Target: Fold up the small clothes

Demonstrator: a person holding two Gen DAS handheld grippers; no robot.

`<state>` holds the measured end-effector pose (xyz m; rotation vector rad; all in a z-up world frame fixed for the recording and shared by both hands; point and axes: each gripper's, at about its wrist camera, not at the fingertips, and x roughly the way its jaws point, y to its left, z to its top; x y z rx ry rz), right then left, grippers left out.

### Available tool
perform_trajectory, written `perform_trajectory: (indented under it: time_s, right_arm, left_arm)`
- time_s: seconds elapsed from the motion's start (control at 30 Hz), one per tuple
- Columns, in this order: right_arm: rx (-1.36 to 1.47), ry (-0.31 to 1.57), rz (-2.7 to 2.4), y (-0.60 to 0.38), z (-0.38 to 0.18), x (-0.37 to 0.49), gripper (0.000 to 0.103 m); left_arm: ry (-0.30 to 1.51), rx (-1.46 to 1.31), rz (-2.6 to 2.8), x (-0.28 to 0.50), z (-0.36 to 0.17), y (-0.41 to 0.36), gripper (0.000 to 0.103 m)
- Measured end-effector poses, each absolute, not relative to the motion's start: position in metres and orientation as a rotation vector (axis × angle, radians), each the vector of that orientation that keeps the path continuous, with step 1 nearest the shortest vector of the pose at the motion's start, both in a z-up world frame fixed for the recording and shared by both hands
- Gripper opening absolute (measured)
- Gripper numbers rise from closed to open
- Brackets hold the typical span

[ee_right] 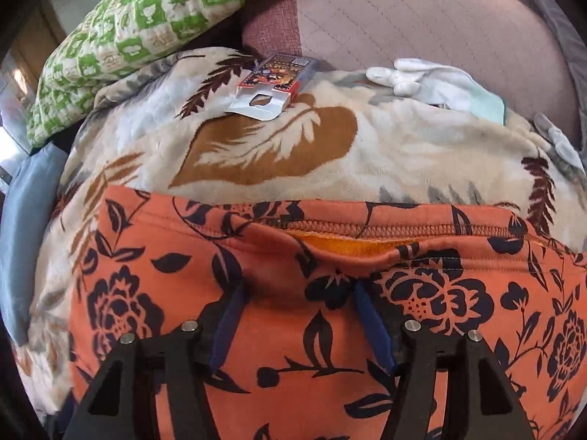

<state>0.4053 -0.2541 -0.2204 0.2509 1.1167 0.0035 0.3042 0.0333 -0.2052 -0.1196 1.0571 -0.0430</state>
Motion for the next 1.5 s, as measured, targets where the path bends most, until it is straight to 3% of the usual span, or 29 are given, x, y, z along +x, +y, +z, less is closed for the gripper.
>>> perform_trajectory:
  time_s: [0.27, 0.47, 0.6, 1.0, 1.5]
  right_arm:
    - [0.304, 0.999, -0.072, -0.353, -0.174, 0.283, 0.066]
    - [0.409, 1.088, -0.22, -0.45, -0.216, 0.176, 0.066]
    - [0.434, 1.083, -0.216, -0.467, -0.241, 0.139, 0.054]
    - [0.533, 0.747, -0.029, -0.445, -0.179, 0.111, 0.056]
    - [0.544, 0.807, 0.139, -0.396, -0.191, 0.131, 0.056]
  left_arm:
    - [1.009, -0.088, -0.065, 0.29, -0.19, 0.02, 0.067]
    - [0.982, 0.004, -0.07, 0.277, -0.181, -0.001, 0.067]
    - [1.06, 0.097, -0.041, 0.279, -0.199, -0.008, 0.068]
    - [0.993, -0.151, 0.023, 0.275, -0.147, 0.08, 0.071]
    - [1.133, -0.253, -0.026, 0.234, -0.183, 0.074, 0.071]
